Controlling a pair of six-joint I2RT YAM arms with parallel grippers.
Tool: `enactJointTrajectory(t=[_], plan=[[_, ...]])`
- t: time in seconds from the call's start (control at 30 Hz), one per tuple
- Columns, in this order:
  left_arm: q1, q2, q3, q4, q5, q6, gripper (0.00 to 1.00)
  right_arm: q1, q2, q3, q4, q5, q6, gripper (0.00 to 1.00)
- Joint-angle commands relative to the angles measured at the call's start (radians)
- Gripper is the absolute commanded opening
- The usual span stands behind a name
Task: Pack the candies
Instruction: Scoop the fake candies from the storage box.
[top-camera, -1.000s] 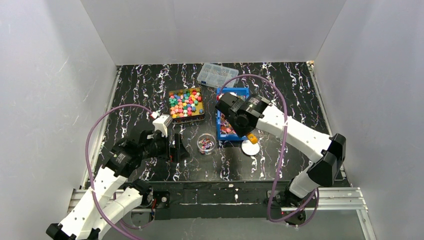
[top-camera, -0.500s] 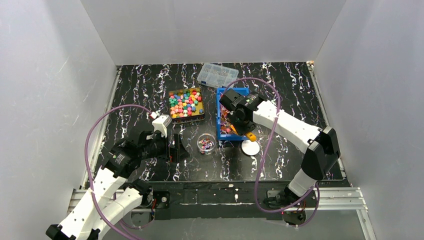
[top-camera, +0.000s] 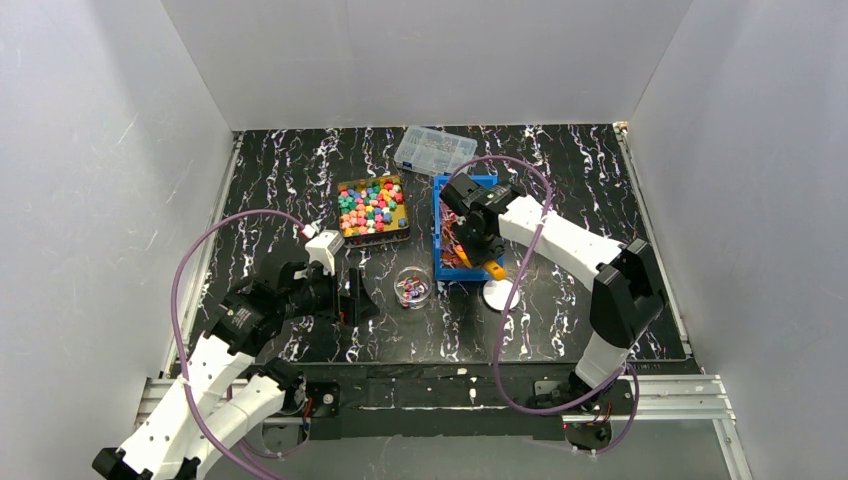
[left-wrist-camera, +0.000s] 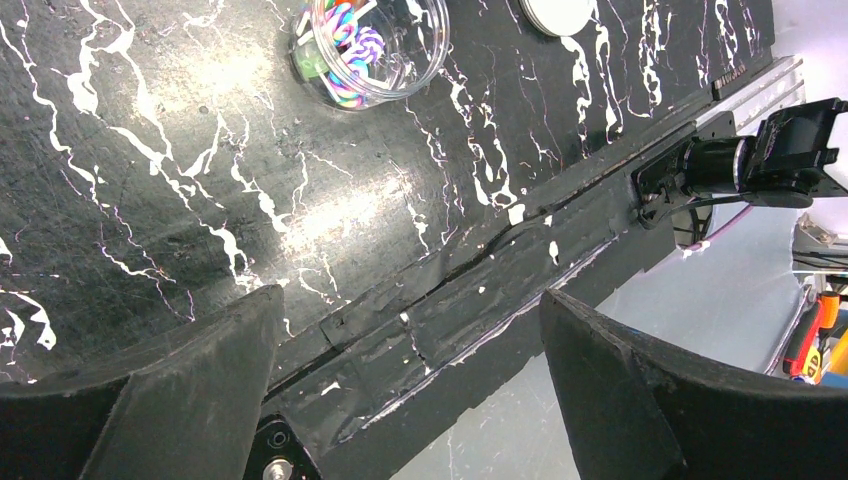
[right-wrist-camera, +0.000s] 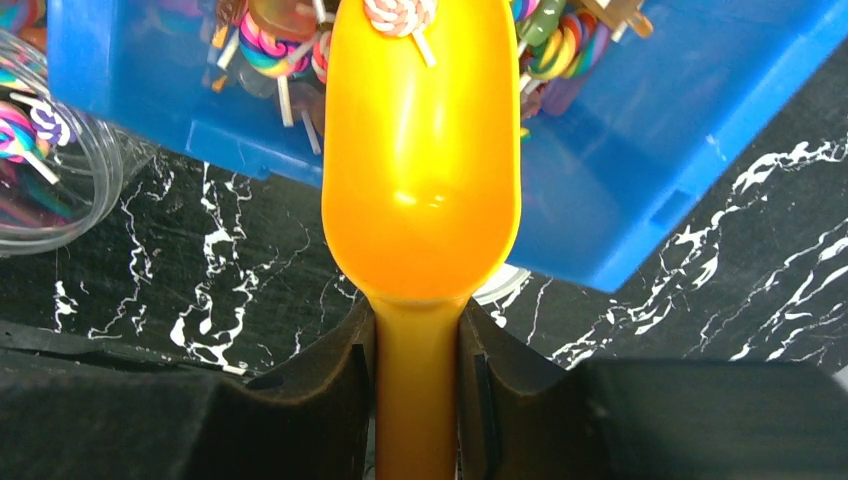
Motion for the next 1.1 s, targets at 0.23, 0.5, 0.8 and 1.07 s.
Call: enactJointTrajectory(t=[0.23, 0.5, 0.8, 1.07], plan=[[0.009, 0.009, -0.003, 0.002, 0.009, 0.009, 0.98, -0.016, 0.050, -0.024, 0.185, 0.071, 0.039, 0.01], [0.008, 0.012, -0.002, 0.002, 0.004, 0.008, 0.98, -0.016, -0.003, -0.165, 0.390, 0.141, 0.064, 0.01], [0.009, 0.019, -0.004, 0.002, -0.002, 0.005, 0.98, -0.015, -0.097, -0.316, 0.620, 0.169, 0.064, 0.01], [0.008, 0.024, -0.004, 0.001, -0.010, 0.002, 0.98, -0.015, -0.123, -0.423, 0.799, 0.166, 0.036, 0.01]])
